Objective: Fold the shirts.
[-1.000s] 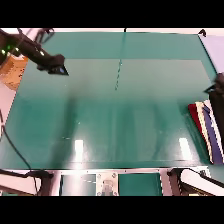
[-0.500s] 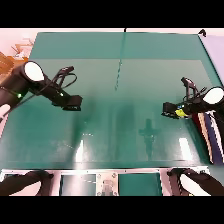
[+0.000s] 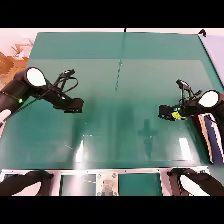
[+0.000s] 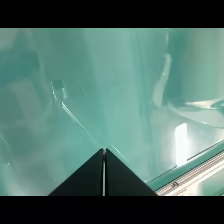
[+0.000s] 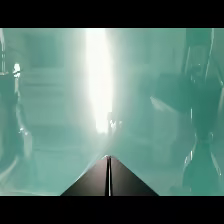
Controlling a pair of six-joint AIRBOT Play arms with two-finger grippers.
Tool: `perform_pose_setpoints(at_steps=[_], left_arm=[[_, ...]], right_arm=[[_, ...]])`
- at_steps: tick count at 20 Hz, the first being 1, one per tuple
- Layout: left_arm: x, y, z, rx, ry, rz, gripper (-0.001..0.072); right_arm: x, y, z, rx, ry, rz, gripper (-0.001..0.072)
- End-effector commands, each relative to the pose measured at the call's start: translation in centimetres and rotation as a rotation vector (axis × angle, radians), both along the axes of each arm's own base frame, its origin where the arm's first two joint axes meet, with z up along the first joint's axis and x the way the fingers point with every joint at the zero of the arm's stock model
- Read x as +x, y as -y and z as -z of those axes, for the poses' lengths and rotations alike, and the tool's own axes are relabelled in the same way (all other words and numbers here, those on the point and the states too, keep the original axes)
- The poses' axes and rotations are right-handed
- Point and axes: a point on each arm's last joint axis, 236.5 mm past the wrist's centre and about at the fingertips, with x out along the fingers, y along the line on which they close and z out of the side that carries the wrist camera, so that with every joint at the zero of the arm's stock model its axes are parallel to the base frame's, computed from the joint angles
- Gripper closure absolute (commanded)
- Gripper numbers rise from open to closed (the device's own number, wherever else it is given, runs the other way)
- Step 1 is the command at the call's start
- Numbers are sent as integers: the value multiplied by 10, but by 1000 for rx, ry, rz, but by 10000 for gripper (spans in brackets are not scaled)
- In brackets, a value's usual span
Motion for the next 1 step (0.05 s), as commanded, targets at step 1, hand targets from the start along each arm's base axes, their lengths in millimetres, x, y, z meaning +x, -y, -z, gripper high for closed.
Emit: perform_pose_setpoints(at_steps=[1], left_arm=[[1,0,0,-1,3,-2,684]], right_arm=[[0,-1,0,1,1,-1,696]])
